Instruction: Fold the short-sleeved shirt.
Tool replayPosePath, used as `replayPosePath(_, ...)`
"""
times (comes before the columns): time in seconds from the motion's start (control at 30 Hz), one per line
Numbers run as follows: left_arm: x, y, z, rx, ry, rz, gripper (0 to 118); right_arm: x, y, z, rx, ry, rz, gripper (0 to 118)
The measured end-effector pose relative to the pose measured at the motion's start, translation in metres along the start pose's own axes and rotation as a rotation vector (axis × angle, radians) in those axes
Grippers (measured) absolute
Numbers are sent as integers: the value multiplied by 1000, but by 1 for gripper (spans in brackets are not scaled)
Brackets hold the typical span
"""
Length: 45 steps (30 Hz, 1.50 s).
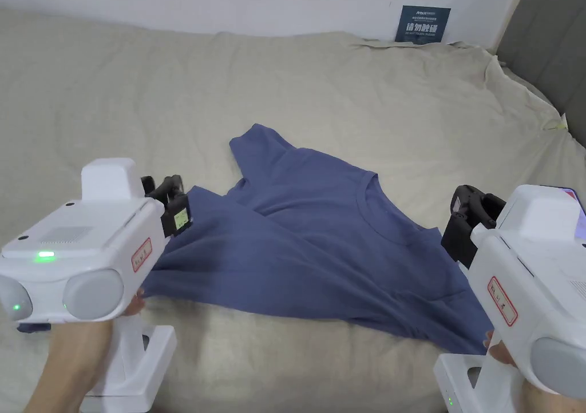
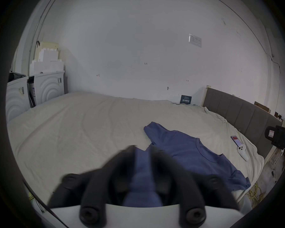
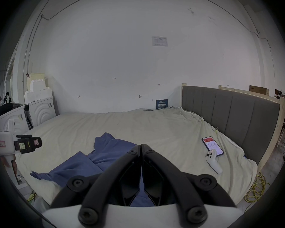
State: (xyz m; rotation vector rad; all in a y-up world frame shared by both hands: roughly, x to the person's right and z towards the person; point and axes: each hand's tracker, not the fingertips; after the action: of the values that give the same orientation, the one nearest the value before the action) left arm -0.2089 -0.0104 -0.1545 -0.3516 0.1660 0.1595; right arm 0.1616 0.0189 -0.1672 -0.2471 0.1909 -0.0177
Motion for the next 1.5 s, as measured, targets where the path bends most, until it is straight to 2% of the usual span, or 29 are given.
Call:
replayPosePath(0.07, -1, 4, -10, -30, -8, -33, 101, -1, 1, -1, -4, 0, -2, 1)
replayPosePath(0.13, 1, 9, -19, -46, -10, -56, 105, -2, 2, -3, -4, 1, -6, 1)
replayPosePath(0.17, 0, 12, -24, -53, -11, -59, 111, -2, 2, -4, -4, 0, -7, 1)
replayPosePath(0.33, -11, 31, -66, -164, -35, -3, 118, -3, 3, -10, -15, 3, -9, 1)
replayPosePath(0.53, -18, 51, -138, -337, -30, -65, 118, -1, 4, -24, -29, -12, -12, 1)
replayPosePath(0.8, -34, 51, -235, -580, -2, 3, 118, 7, -4, -49, -70, -53, -13, 1)
replayPosePath(0.97, -32, 38, -280, -690, 40, -112, 110, 14, -10, -64, -103, -86, -29, 1)
replayPosePath(1.07, -31, 32, -299, -721, 52, -112, 95, 16, -12, -73, -123, -98, -27, 1)
replayPosePath(1.13, -31, 28, -306, -726, 52, -107, 92, 17, -13, -77, -133, -103, -27, 1)
replayPosePath(1.17, -32, 24, -309, -739, 51, -104, 82, 17, -14, -79, -136, -106, -27, 1)
replayPosePath(1.23, -32, 18, -317, -783, 49, -110, 74, 18, -15, -82, -140, -111, -27, 1)
replayPosePath(1.27, -32, 16, -319, -794, 55, -118, 66, 20, -16, -82, -142, -114, -27, 1)
replayPosePath(1.37, -31, 7, -320, -795, 66, -121, 28, 21, -16, -83, -145, -117, -29, 1)
replayPosePath(1.5, -30, -1, -320, -777, 72, -105, 18, 24, -19, -84, -151, -121, -34, 1)
